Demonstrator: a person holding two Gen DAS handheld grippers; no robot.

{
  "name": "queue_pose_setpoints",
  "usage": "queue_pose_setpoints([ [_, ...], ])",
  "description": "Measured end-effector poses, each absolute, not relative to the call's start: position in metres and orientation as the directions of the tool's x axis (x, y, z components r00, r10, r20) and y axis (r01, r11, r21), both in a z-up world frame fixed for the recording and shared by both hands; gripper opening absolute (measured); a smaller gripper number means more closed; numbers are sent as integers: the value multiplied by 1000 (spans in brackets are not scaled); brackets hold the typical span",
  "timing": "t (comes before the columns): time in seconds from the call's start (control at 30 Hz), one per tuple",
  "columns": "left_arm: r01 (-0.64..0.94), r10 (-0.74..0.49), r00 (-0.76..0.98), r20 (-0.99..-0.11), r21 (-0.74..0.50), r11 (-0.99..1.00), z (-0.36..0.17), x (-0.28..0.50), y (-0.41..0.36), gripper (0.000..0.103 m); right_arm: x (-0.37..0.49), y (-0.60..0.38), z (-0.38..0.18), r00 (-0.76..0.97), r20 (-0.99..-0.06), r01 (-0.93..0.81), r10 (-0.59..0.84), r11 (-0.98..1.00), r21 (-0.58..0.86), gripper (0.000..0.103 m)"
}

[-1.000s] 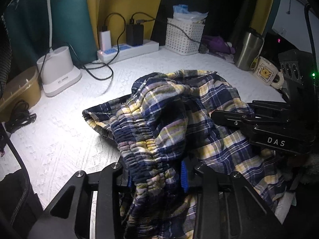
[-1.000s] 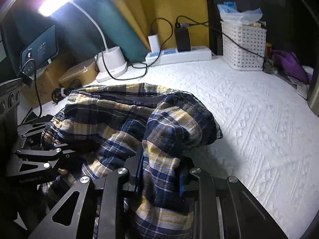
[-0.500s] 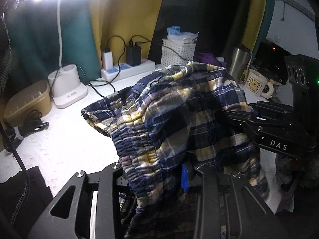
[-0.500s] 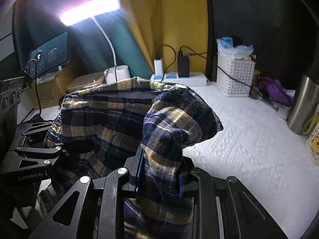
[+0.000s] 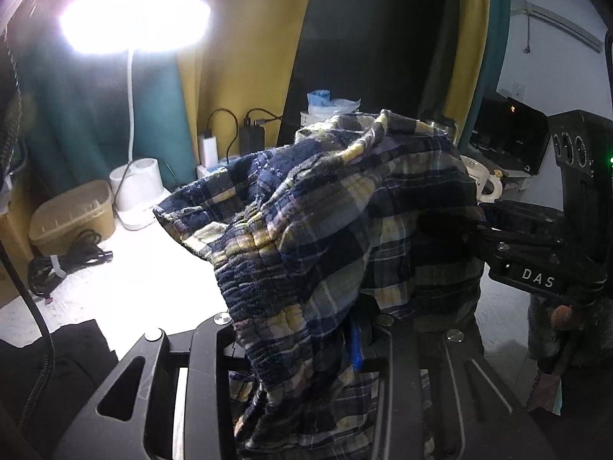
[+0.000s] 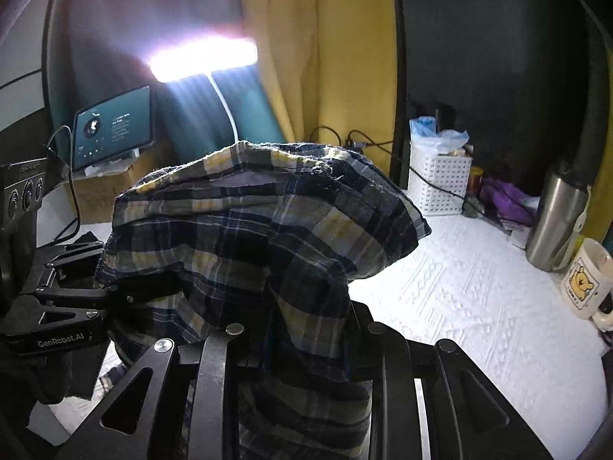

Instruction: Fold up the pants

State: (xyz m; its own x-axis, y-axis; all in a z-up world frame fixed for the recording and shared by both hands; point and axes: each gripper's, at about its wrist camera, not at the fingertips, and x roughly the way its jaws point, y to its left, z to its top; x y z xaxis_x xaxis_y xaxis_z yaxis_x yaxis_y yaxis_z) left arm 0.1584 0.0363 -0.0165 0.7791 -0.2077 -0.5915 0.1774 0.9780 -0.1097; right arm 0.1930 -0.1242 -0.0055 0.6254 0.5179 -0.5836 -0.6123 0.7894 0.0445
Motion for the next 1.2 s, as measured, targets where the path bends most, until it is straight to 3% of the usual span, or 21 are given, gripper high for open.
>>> queue_pose_setpoints([
  [1.2, 143, -141, 937, -319, -18, 990, 60, 29, 71, 33, 53, -119, 83, 710, -355, -666, 608, 744, -60, 27],
])
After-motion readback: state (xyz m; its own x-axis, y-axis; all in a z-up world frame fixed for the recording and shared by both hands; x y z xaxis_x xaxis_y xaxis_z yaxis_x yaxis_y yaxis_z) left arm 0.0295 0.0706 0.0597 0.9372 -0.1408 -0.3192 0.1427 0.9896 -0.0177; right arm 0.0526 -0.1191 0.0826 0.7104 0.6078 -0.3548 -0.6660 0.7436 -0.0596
